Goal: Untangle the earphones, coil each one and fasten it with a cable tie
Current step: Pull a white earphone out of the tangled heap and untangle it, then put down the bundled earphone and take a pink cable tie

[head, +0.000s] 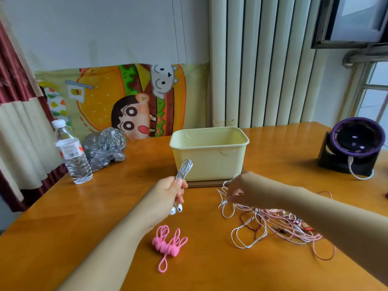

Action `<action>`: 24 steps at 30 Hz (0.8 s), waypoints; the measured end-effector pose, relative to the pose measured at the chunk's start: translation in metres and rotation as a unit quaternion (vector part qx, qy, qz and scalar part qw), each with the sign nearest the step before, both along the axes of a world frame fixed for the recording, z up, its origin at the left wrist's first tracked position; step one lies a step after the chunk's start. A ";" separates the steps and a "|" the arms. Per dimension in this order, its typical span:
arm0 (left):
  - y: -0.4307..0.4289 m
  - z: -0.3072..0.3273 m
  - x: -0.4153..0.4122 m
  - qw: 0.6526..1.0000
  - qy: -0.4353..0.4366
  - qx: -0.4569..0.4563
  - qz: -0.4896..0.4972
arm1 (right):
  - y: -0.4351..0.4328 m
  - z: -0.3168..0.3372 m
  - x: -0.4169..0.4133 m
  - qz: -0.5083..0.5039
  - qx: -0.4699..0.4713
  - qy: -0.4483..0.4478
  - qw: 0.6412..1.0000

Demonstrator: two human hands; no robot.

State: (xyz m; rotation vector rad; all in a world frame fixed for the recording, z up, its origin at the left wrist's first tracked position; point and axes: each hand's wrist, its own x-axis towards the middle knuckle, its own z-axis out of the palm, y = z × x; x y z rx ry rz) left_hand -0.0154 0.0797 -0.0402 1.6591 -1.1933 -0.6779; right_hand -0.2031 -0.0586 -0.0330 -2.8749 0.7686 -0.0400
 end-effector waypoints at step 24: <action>0.037 -0.026 0.026 0.997 0.026 0.048 0.056 | 0.104 -0.033 0.059 0.091 -0.013 0.005 0.996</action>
